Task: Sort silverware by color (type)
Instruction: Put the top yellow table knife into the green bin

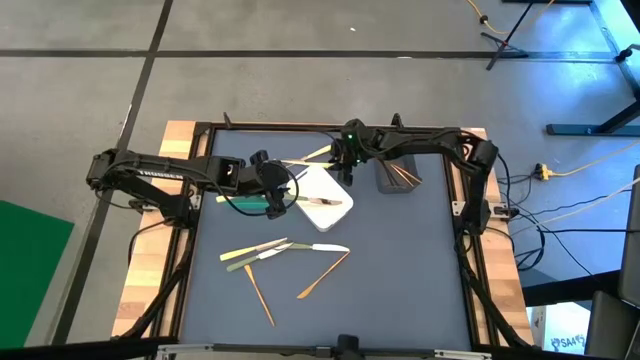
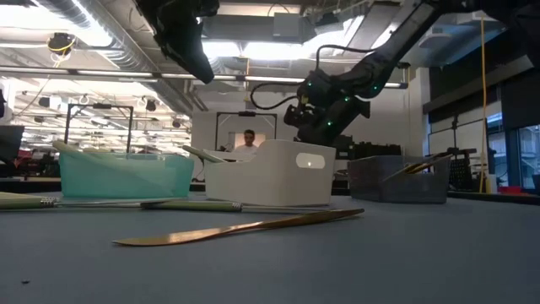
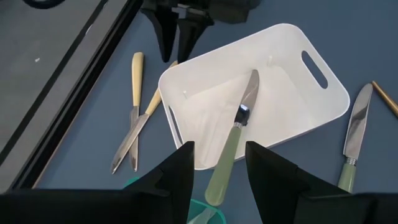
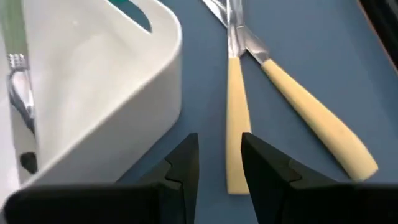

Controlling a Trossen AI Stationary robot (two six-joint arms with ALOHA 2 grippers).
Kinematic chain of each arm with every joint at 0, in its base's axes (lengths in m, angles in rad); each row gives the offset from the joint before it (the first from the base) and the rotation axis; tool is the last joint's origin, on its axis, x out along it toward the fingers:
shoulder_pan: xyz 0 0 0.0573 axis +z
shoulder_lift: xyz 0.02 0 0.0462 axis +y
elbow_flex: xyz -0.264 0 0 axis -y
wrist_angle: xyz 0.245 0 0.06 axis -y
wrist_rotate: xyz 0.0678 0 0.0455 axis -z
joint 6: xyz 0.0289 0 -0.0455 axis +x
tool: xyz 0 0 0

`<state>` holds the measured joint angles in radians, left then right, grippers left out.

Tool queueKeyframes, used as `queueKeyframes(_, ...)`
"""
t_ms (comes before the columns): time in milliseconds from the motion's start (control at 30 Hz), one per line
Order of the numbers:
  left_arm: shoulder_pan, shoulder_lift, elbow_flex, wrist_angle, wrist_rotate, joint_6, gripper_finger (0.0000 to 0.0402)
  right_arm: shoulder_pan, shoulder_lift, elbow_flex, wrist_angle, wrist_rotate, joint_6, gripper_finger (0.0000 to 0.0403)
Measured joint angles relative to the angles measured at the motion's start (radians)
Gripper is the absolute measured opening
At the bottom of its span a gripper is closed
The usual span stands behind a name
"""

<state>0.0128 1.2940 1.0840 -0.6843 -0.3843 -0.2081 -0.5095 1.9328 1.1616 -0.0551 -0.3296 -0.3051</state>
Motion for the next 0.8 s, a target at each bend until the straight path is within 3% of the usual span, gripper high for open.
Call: queueKeyframes(800, 0.0, 0.0, 0.0, -0.004, 0.001, 0.0, 0.0137, -0.001, 0.077, 0.0, 0.046, 0.143, -0.026, 0.0111)
